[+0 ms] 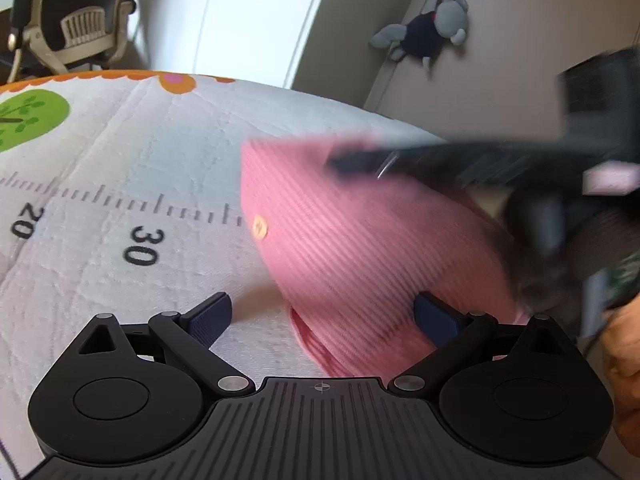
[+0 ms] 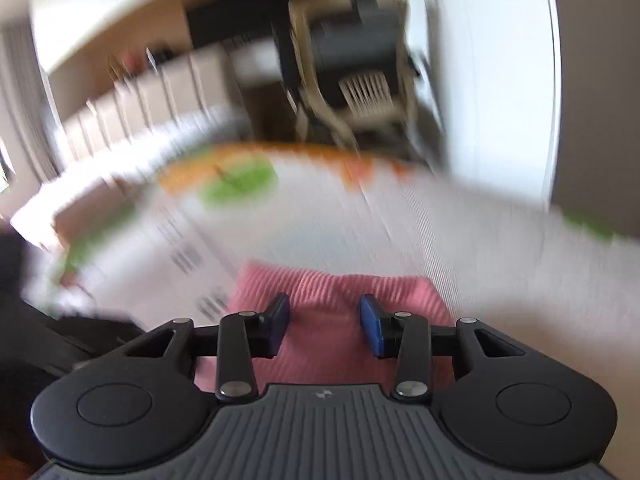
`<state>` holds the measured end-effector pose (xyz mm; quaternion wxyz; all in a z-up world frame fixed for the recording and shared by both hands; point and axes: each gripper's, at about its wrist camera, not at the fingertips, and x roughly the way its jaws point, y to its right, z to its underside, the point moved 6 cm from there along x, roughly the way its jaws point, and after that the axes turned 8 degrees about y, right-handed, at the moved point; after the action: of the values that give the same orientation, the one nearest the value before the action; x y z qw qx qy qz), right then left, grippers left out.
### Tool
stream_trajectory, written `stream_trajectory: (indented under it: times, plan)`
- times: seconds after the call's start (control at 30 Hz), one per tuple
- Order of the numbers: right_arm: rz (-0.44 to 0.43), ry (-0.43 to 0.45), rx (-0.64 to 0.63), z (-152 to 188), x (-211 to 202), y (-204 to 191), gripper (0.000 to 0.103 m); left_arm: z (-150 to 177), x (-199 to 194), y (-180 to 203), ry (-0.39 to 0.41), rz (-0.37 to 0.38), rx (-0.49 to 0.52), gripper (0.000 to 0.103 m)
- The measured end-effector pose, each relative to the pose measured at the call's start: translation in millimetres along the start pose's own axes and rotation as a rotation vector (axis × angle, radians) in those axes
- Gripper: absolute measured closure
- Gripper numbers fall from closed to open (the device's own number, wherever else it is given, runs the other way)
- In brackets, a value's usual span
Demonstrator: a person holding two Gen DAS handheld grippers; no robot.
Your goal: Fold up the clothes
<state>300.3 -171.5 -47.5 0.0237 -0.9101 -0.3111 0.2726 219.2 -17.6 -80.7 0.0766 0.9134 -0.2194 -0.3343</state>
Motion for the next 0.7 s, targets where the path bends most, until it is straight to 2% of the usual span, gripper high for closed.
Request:
stream_trajectory:
  times: [0.07, 0.2, 0.33, 0.43, 0.5, 0.57, 0.6, 0.7]
  plan:
    - [0.002, 0.001, 0.02, -1, -2, 4, 0.064, 0, 0, -1, 0.001, -0.006, 0.005, 0.002]
    - [0.029, 0.06, -0.042, -6, -44, -4, 0.062, 3, 0, 2, 0.013, -0.012, 0.028, 0.001]
    - [0.052, 0.072, -0.022, 22, -81, -2, 0.058, 2, 1, 0, 0.021, -0.006, 0.027, 0.001]
    - [0.082, 0.048, 0.056, 50, -81, 3, 0.052, -4, -1, -2, 0.016, 0.004, 0.02, 0.001]
    - [0.097, 0.055, 0.077, 59, -81, 3, 0.051, -15, -12, -3, 0.058, -0.005, 0.014, 0.002]
    - [0.108, 0.066, 0.069, 61, -80, -3, 0.05, -32, -27, -2, 0.135, -0.014, 0.029, 0.002]
    - [0.113, 0.07, 0.058, 62, -79, -6, 0.049, -41, -34, 0, 0.172, 0.002, 0.031, 0.002]
    - [0.126, 0.086, 0.021, 66, -76, -18, 0.049, -54, -24, 8, 0.168, 0.12, -0.024, 0.002]
